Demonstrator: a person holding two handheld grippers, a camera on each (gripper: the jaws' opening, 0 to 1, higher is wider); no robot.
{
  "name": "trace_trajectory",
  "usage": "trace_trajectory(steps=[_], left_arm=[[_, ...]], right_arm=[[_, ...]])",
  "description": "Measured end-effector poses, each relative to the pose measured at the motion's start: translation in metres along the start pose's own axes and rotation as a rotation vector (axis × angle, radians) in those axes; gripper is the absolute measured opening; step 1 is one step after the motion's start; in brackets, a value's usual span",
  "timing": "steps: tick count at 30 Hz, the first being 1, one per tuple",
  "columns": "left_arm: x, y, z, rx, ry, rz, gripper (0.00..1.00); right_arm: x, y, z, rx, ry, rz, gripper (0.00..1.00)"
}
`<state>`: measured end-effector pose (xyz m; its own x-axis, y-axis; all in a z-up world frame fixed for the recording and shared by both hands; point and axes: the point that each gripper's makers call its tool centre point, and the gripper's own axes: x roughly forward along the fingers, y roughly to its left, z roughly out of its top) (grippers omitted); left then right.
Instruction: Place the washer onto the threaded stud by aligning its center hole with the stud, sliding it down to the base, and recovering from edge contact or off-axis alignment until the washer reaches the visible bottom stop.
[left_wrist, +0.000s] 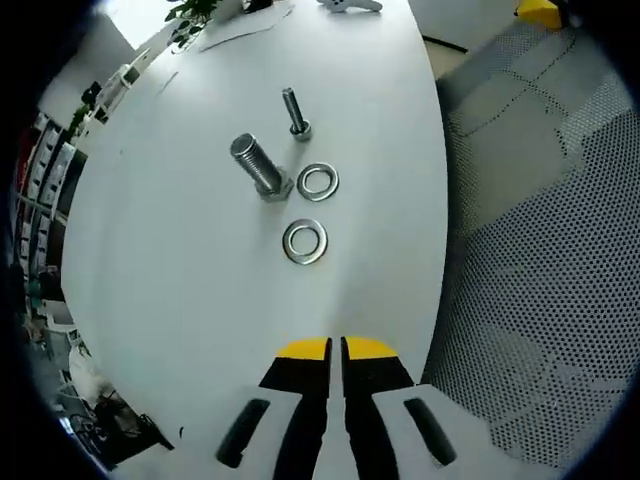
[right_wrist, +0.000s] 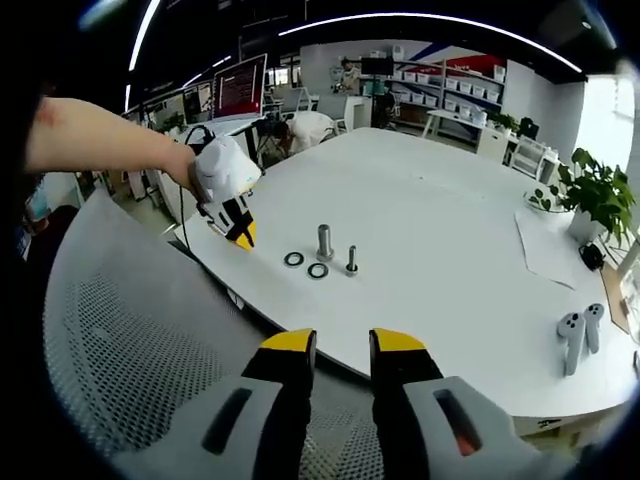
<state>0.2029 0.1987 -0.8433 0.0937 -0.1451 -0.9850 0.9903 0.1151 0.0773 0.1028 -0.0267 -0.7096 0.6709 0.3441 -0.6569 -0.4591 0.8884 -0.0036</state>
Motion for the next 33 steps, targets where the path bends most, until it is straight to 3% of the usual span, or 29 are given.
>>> trace_trajectory(steps=[2,11,15,16,17,22,25,30,33], left_arm=[[0.003,0.001,0.001,0.038,0.012,-0.003,0.00],[0.019,0.003,0.012,0.023,0.000,0.001,0.00],[0.028,-0.004,0.013,0.065,0.009,-0.012,0.00],[0.028,-0.001,0.016,0.130,0.000,-0.023,0.00],[0.028,0.001,0.018,0.068,-0.017,-0.011,0.00],[0.026,0.002,0.016,0.036,-0.037,-0.037,0.00],[0.026,0.001,0.016,0.101,-0.086,-0.047,0.00],[0.027,-0.001,0.017,0.190,-0.101,-0.022,0.00],[0.028,0.002,0.023,0.188,-0.110,-0.014,0.00]], right_arm=[[0.000,0.000,0.000,0.000,-0.001,-0.002,0.23],[0.000,-0.001,0.000,0.007,-0.003,-0.009,0.22],[0.000,-0.003,0.000,0.008,-0.001,-0.016,0.22],[0.000,-0.003,-0.001,0.009,0.000,-0.017,0.22],[0.000,-0.003,-0.001,0.009,0.000,-0.019,0.21],[0.000,-0.004,-0.001,0.011,0.003,-0.025,0.21],[0.000,-0.005,0.000,0.014,-0.005,-0.031,0.21],[-0.001,-0.005,0.001,0.020,-0.016,-0.034,0.21],[0.000,-0.005,0.001,0.021,-0.017,-0.034,0.21]])
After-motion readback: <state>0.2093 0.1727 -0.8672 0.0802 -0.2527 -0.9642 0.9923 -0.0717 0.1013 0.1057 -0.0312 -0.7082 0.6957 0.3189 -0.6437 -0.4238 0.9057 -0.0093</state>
